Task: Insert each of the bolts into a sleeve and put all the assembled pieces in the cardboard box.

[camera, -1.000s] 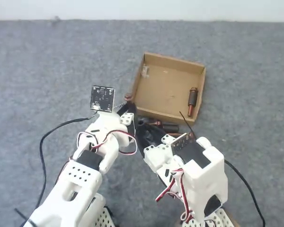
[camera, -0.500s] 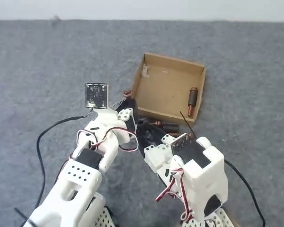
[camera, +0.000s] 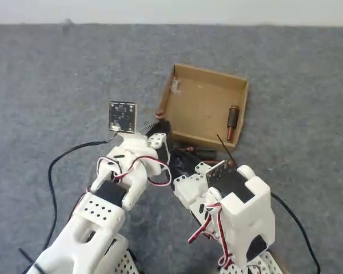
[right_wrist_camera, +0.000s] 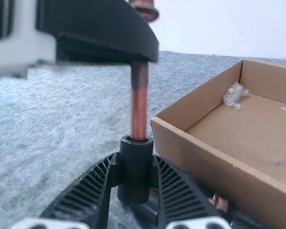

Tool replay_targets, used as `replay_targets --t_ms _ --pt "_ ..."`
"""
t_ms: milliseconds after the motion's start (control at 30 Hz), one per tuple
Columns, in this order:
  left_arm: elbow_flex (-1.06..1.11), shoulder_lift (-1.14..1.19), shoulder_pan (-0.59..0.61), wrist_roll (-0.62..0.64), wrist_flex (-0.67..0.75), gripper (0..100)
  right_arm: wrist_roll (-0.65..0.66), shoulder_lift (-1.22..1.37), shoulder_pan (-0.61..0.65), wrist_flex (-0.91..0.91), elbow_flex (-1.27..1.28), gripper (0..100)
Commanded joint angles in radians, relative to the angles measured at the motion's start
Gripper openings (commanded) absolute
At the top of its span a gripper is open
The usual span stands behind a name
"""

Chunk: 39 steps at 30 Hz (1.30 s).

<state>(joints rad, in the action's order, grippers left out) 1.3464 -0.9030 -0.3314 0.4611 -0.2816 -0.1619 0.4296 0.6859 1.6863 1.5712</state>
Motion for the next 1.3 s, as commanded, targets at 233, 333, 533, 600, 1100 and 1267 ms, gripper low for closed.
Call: replay_targets --t_ms 233,333,533,600,1100,1267 --pt "-0.013 -0.014 -0.008 0.006 0.031 1 0.014 -0.012 -0.016 -0.001 -0.014 0.6" --pt "0.007 -0.014 -0.005 0.002 0.029 1 0.014 -0.012 -0.016 0.002 -0.011 0.6" --pt "0.065 -0.012 -0.012 -0.106 0.028 1 0.017 -0.012 -0.021 0.008 -0.002 0.6" --pt "0.079 -0.012 -0.012 -0.112 0.028 1 0.017 -0.012 -0.021 0.008 -0.002 0.6" --pt "0.120 -0.014 -0.041 -0.109 -0.002 15 0.018 -0.012 -0.042 0.008 -0.002 0.6" --pt "0.120 -0.014 -0.015 -0.112 -0.002 23 0.018 -0.012 -0.042 0.008 -0.002 0.6"
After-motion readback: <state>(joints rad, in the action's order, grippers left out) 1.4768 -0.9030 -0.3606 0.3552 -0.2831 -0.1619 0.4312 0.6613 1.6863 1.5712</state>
